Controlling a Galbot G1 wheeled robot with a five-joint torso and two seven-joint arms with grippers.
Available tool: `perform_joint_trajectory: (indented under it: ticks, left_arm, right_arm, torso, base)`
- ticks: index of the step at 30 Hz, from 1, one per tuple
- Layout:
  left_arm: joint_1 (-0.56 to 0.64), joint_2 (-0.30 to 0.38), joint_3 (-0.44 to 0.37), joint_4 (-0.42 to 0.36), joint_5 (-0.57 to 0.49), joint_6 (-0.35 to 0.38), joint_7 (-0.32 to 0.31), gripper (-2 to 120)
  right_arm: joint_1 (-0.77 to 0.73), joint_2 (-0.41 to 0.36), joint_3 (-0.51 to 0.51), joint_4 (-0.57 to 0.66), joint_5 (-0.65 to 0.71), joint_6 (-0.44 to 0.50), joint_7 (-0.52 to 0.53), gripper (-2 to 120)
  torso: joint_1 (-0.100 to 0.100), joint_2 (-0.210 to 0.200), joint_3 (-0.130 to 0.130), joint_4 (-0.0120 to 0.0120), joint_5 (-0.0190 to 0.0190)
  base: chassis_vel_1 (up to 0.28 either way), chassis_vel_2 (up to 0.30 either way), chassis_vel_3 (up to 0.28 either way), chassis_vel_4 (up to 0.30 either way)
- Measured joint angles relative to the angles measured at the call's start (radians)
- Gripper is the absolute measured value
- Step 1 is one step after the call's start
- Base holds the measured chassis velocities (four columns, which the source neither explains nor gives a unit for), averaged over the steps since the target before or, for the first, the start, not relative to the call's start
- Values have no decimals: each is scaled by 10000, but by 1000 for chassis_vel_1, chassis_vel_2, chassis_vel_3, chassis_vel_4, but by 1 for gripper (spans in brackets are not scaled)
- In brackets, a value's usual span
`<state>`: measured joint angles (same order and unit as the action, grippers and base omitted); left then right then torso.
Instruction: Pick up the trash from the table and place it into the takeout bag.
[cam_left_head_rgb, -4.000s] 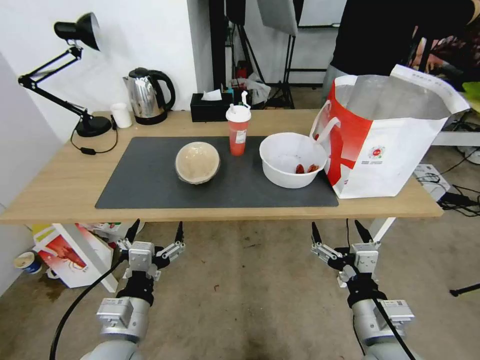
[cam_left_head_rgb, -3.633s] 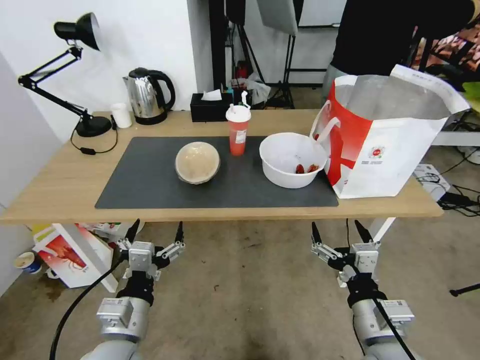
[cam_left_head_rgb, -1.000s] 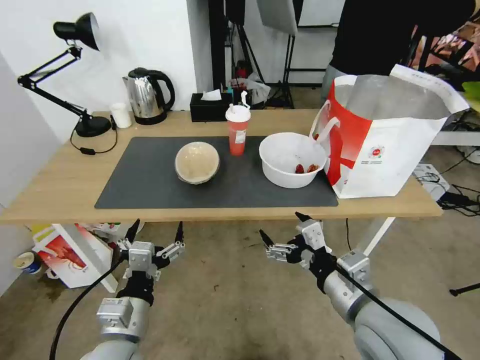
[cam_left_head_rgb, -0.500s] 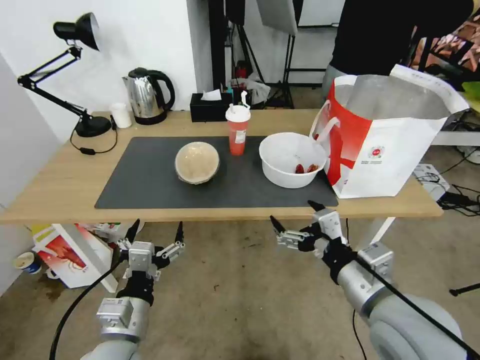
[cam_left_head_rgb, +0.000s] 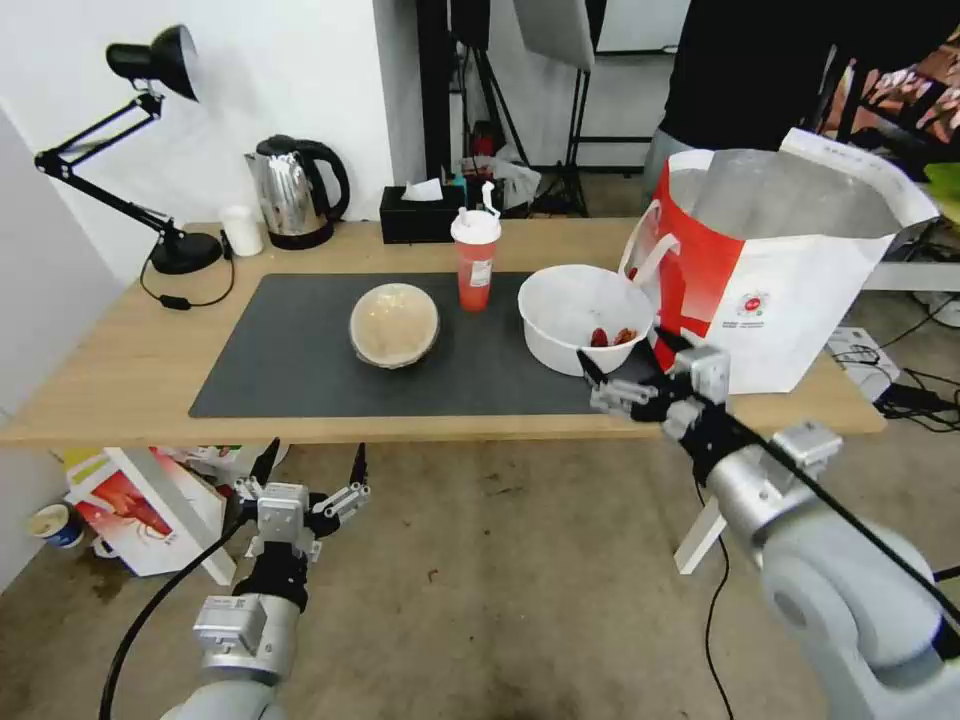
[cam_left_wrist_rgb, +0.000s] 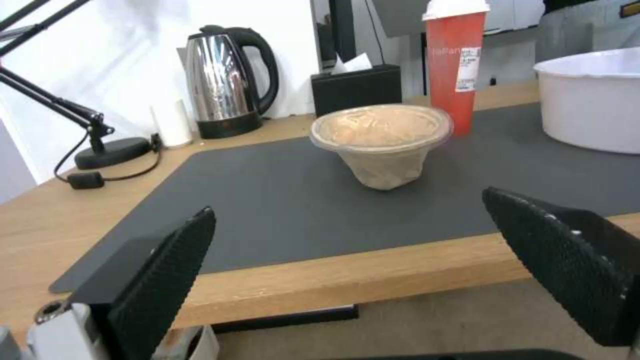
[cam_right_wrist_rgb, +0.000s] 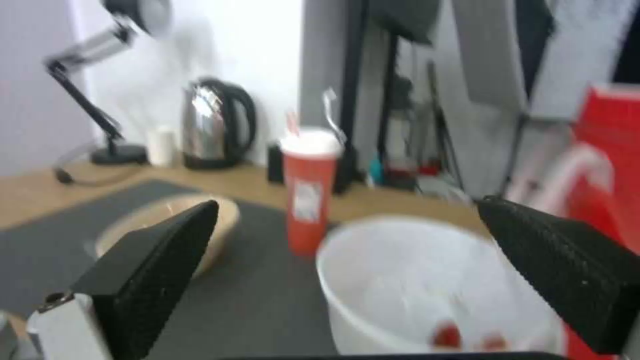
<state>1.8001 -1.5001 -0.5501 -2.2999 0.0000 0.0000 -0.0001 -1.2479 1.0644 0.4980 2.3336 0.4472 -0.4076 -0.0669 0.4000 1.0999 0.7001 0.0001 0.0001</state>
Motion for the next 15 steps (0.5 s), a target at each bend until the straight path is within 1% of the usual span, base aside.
perform_joint_trajectory:
  ticks: [4,5,8,9,12,13,14,15]
  left_arm:
    - [0,0,0,0,0,0,0,100]
    - [0,0,0,0,0,0,0,100]
    - [0,0,0,0,0,0,0,100]
    - [0,0,0,0,0,0,0,100]
    - [0,-1,0,0,0,0,0,100]
    - [0,-1,0,0,0,0,0,100]
    - [0,0,0,0,0,0,0,100]
    - [0,0,1,0,-1,0,0,100]
  right_arm:
    - [1265,-462,-239,-765,463,679,-891,100]
    - [1265,-462,-239,-765,463,679,-891,100]
    - [2337,-922,-539,-1465,656,1037,-1809,100]
    - [2337,-922,-539,-1465,656,1037,-1809,100]
    - [3187,-1379,-868,-2255,789,1282,-2702,100]
    - [3187,-1379,-868,-2255,789,1282,-2702,100]
    - [3483,-1582,-991,-2587,770,1444,-3224,100]
    - [3626,-1689,-1055,-2733,734,1510,-3505,100]
  torso:
    - [1,-1,1,0,0]
    - [1,-1,1,0,0]
    - [1,0,0,-1,0]
    - [1,0,0,-1,0]
    - [1,0,0,0,0]
    - [1,0,0,0,0]
    - [1,-1,0,1,1]
    - [2,-1,0,0,1]
  base:
    - [0,0,0,0]
    - [0,0,0,0]
    - [0,0,0,0]
    - [0,0,0,0]
    - [0,0,0,0]
    - [0,0,0,0]
    - [0,0,0,0]
    - [0,0,0,0]
